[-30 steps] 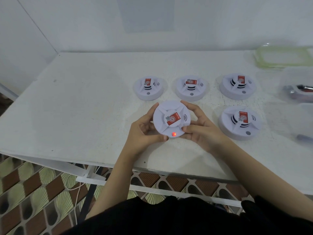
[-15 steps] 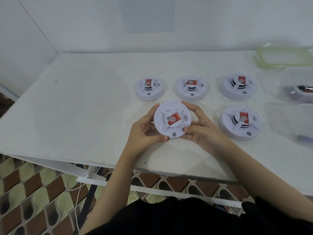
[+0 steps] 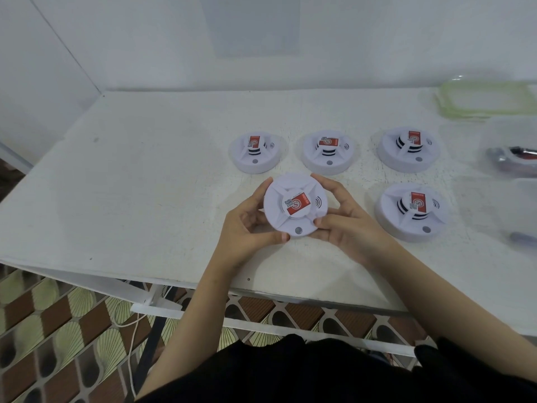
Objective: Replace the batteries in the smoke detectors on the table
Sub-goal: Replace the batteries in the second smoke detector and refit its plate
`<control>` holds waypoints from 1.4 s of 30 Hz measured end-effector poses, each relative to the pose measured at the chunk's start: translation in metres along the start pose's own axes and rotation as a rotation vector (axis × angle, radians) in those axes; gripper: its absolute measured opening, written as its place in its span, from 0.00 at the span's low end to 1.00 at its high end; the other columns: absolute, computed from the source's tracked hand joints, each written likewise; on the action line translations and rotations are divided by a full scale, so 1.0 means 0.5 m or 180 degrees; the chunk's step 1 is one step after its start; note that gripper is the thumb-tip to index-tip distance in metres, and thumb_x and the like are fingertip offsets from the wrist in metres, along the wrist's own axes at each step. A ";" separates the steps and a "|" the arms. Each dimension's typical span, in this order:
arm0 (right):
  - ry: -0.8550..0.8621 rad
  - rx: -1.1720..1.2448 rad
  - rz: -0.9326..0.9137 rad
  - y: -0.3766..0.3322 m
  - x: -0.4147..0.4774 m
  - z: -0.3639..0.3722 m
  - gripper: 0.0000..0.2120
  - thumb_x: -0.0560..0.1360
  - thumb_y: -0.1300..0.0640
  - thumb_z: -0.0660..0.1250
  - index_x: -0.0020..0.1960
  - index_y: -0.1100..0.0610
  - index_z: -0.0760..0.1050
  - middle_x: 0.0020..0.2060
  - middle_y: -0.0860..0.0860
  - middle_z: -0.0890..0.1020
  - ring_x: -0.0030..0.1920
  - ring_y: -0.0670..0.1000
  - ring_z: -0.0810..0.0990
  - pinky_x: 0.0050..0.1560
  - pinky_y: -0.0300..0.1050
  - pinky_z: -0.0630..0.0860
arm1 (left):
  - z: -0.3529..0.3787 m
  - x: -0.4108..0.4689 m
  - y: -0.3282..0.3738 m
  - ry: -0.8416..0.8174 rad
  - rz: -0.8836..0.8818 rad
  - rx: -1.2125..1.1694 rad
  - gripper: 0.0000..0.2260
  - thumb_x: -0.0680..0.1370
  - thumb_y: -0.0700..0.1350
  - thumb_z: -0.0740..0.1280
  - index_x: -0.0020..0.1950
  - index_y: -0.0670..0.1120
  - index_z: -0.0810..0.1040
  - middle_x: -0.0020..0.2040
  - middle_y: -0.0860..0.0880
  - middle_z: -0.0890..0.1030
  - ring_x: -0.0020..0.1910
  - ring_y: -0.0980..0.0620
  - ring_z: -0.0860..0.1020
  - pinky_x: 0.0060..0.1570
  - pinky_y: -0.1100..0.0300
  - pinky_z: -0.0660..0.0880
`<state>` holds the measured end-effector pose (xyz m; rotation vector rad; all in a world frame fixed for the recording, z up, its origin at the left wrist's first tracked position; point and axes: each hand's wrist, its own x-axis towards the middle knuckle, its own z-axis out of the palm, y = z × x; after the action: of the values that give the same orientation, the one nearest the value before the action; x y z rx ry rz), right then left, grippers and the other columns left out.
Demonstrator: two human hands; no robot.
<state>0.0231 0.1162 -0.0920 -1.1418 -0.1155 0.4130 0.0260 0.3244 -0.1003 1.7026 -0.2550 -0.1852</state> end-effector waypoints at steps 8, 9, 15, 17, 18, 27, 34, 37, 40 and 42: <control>0.0035 -0.0099 -0.0015 0.001 0.000 0.003 0.32 0.69 0.68 0.63 0.70 0.48 0.65 0.53 0.61 0.80 0.52 0.59 0.81 0.52 0.53 0.79 | 0.001 -0.003 0.008 0.0035 0.0027 -0.0003 0.39 0.66 0.43 0.76 0.75 0.45 0.65 0.64 0.47 0.79 0.60 0.44 0.78 0.57 0.53 0.78; 0.0040 -0.0100 -0.0015 0.001 0.000 0.003 0.32 0.69 0.68 0.63 0.70 0.48 0.65 0.53 0.61 0.80 0.52 0.59 0.81 0.53 0.53 0.79 | 0.001 -0.003 0.008 0.0032 0.0029 0.0006 0.39 0.66 0.43 0.76 0.75 0.45 0.65 0.64 0.47 0.79 0.60 0.43 0.78 0.57 0.52 0.78; 0.0076 -0.0129 0.0006 0.001 0.002 0.003 0.32 0.69 0.67 0.63 0.69 0.47 0.66 0.53 0.60 0.81 0.52 0.58 0.81 0.52 0.53 0.79 | 0.001 -0.001 0.005 0.0009 0.0068 0.0069 0.38 0.66 0.43 0.76 0.75 0.45 0.66 0.64 0.46 0.78 0.60 0.43 0.78 0.58 0.49 0.78; 0.0088 -0.0120 0.0024 0.001 0.002 0.003 0.32 0.69 0.67 0.63 0.69 0.47 0.66 0.53 0.60 0.81 0.52 0.58 0.81 0.51 0.52 0.79 | 0.002 -0.002 0.006 0.0017 0.0079 0.0125 0.38 0.67 0.44 0.75 0.75 0.45 0.65 0.65 0.47 0.78 0.61 0.46 0.78 0.58 0.51 0.77; 0.0081 -0.0125 0.0027 0.001 0.002 0.003 0.32 0.69 0.67 0.63 0.70 0.48 0.65 0.53 0.61 0.80 0.52 0.58 0.81 0.51 0.51 0.79 | 0.002 -0.001 0.008 0.0030 0.0079 0.0143 0.38 0.67 0.45 0.75 0.75 0.44 0.65 0.65 0.47 0.78 0.61 0.47 0.77 0.58 0.52 0.77; 0.0058 -0.0210 0.0055 0.000 0.002 0.003 0.34 0.70 0.66 0.64 0.73 0.49 0.62 0.58 0.62 0.79 0.56 0.58 0.80 0.55 0.52 0.78 | 0.003 0.000 0.000 0.0018 0.0139 0.0237 0.37 0.68 0.38 0.77 0.74 0.43 0.65 0.67 0.47 0.76 0.66 0.48 0.74 0.63 0.47 0.74; 0.0024 -0.1063 -0.0289 -0.004 -0.012 0.006 0.32 0.75 0.68 0.63 0.73 0.49 0.58 0.59 0.50 0.80 0.58 0.48 0.79 0.54 0.44 0.79 | 0.002 0.003 -0.005 0.0165 0.0223 0.0431 0.40 0.63 0.42 0.80 0.72 0.46 0.68 0.66 0.48 0.76 0.66 0.48 0.74 0.61 0.46 0.75; 0.0033 -0.1891 -0.0689 -0.014 -0.022 0.003 0.28 0.75 0.62 0.67 0.69 0.45 0.61 0.59 0.39 0.78 0.60 0.42 0.77 0.62 0.44 0.74 | 0.001 0.003 -0.012 0.0281 0.0302 0.0860 0.42 0.60 0.54 0.80 0.72 0.51 0.70 0.69 0.50 0.71 0.70 0.52 0.68 0.65 0.50 0.72; -0.0041 -0.2804 -0.1333 -0.015 -0.024 -0.010 0.24 0.75 0.58 0.69 0.68 0.51 0.67 0.60 0.39 0.77 0.62 0.35 0.71 0.64 0.35 0.68 | 0.007 -0.002 -0.005 0.0340 0.0258 0.1213 0.44 0.57 0.61 0.76 0.71 0.52 0.70 0.72 0.53 0.65 0.72 0.65 0.59 0.66 0.74 0.60; 0.0200 -0.3548 -0.1489 -0.009 -0.027 -0.019 0.26 0.74 0.47 0.66 0.69 0.52 0.65 0.62 0.41 0.71 0.62 0.27 0.62 0.64 0.23 0.54 | 0.013 -0.004 -0.002 0.0270 0.0226 0.1376 0.44 0.57 0.63 0.75 0.71 0.54 0.69 0.72 0.55 0.63 0.71 0.67 0.59 0.62 0.81 0.55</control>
<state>0.0148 0.1014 -0.0905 -2.1491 -0.5965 -0.1616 0.0225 0.3188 -0.1025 2.1202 -0.3075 -0.0026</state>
